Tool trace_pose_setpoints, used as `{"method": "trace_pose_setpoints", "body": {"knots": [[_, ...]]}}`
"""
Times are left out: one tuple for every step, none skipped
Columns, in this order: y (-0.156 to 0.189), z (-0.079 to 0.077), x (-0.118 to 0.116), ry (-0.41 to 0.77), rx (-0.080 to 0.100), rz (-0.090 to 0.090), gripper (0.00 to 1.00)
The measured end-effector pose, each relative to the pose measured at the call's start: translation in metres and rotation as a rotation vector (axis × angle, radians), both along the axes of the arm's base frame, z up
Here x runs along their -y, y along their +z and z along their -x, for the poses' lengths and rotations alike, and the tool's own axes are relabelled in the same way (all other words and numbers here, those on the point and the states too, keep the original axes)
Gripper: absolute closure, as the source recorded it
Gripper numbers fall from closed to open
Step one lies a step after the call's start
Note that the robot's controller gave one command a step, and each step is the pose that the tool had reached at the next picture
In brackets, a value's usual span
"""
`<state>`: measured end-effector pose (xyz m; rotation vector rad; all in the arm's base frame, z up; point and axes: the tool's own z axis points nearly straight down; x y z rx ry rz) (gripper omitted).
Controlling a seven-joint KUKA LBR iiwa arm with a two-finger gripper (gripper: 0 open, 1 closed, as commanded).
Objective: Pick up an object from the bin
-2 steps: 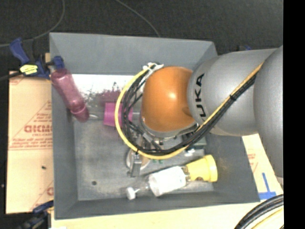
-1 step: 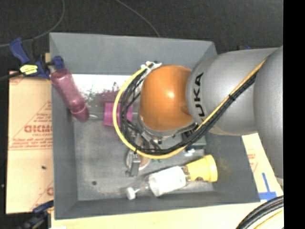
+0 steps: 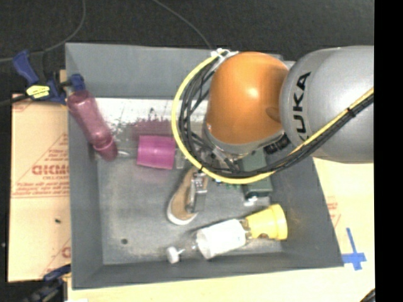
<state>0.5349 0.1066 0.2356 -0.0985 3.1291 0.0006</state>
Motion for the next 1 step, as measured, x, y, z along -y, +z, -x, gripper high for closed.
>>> {"method": "trace_pose_setpoints", "body": {"knots": [[-0.0707, 0.0311, -0.0150, -0.199, -0.008, -0.003, 0.00]]}}
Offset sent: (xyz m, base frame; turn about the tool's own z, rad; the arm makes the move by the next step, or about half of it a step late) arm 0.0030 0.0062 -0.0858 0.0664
